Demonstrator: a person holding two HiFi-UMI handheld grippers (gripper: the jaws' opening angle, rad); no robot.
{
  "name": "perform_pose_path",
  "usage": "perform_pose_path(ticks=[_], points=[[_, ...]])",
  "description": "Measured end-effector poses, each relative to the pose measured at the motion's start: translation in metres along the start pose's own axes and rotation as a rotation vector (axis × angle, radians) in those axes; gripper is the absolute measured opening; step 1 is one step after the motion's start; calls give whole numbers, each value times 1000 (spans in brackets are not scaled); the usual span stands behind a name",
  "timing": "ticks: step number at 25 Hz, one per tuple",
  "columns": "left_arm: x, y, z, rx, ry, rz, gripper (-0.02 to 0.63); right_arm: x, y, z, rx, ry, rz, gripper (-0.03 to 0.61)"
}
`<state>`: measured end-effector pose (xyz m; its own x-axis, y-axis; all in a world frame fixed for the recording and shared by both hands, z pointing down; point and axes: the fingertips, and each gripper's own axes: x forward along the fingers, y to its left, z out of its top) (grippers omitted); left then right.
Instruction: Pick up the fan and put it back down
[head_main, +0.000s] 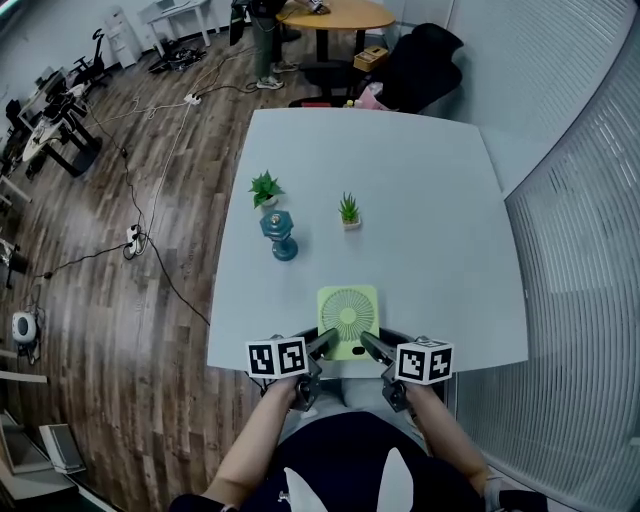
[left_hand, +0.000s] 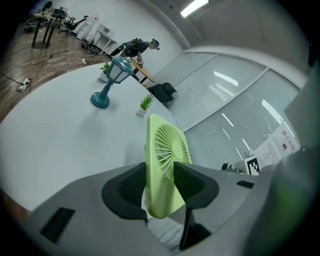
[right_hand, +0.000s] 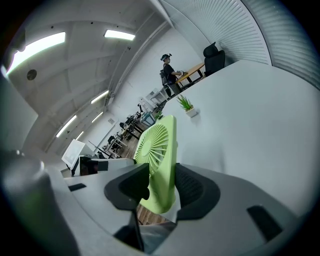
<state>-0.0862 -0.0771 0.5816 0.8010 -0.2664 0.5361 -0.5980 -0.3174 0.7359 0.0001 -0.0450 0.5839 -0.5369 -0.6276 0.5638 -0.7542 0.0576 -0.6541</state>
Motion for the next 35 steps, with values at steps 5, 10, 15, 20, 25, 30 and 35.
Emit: perform_pose_path(ticks=[5, 10, 15, 20, 25, 30, 35], points=[[1, 10, -6, -38, -6, 19, 184, 8, -4, -5, -4, 42, 9, 167], [4, 17, -15, -71, -1, 51, 184, 14, -10, -11, -42, 102, 8, 169], [6, 21, -17, -91, -13, 90, 184, 21, -9, -11, -61, 150, 43, 172], [12, 28, -22, -113, -17, 116, 184, 28, -19, -15, -72, 192, 46, 173], [18, 37, -26, -141, -27, 136, 184, 35, -30, -16, -87, 224, 33, 173], [23, 48, -26, -154, -40, 155, 184, 48, -36, -18, -92, 249, 43, 174], [26, 57, -30, -181, -54, 171, 184, 56, -40, -21, -98, 269, 42, 175]])
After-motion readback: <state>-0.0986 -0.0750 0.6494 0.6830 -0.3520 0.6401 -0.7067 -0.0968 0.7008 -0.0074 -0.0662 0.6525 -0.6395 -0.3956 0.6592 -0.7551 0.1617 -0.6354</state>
